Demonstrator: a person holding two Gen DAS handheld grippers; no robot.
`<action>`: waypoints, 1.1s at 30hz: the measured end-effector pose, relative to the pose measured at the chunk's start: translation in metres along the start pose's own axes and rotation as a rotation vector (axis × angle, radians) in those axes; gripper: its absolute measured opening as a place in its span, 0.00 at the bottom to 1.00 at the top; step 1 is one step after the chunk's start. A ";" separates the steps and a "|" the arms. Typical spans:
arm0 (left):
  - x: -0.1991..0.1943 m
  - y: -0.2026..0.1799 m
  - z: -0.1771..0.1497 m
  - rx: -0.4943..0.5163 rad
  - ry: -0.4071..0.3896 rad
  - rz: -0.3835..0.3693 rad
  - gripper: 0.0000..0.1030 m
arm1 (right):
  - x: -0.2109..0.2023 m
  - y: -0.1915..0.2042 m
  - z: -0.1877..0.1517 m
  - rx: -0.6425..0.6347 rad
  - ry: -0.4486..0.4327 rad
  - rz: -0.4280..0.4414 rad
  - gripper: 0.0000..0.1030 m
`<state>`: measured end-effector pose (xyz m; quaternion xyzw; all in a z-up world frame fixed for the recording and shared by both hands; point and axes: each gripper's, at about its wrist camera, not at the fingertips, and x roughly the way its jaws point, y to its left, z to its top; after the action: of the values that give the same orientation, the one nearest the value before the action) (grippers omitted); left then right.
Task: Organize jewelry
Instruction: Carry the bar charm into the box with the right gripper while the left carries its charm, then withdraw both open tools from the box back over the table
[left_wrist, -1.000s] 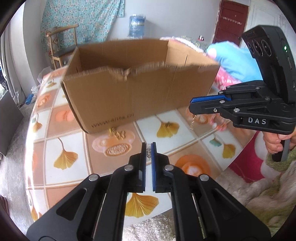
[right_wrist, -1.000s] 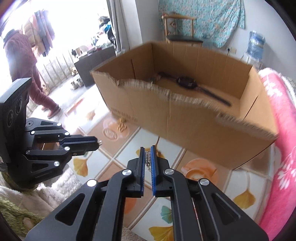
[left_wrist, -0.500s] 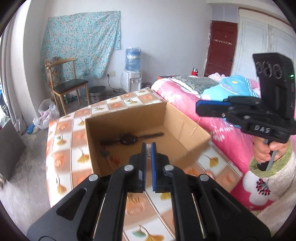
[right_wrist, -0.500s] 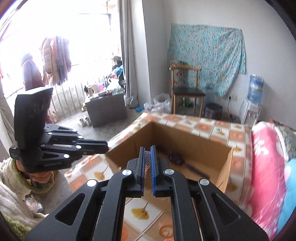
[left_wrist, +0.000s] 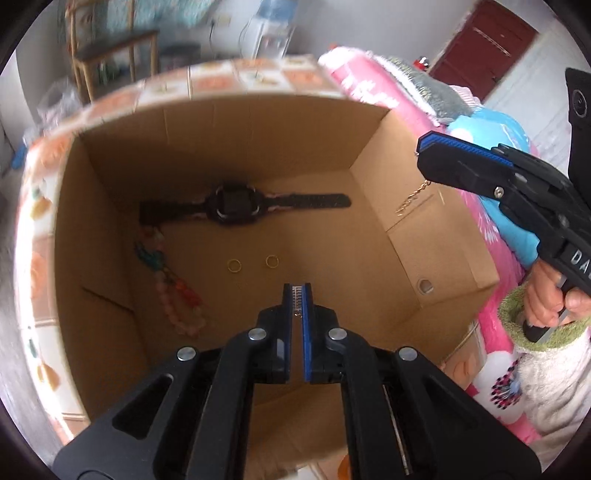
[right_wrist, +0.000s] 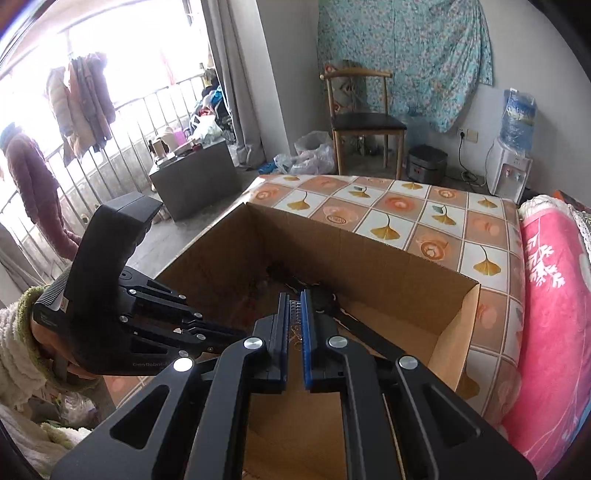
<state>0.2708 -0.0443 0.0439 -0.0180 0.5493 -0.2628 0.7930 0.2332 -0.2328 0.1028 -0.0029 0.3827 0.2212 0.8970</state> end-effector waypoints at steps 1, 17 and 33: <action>0.005 0.002 0.002 -0.020 0.017 -0.011 0.04 | 0.004 -0.001 0.000 -0.003 0.013 -0.012 0.06; 0.007 0.007 0.000 -0.078 0.017 -0.014 0.21 | 0.007 -0.022 -0.001 0.068 0.064 -0.054 0.24; -0.148 -0.009 -0.096 -0.075 -0.445 0.005 0.59 | -0.115 0.013 -0.038 0.110 -0.173 0.015 0.64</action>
<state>0.1443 0.0377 0.1365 -0.1038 0.3704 -0.2299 0.8940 0.1321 -0.2728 0.1571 0.0681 0.3154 0.2060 0.9238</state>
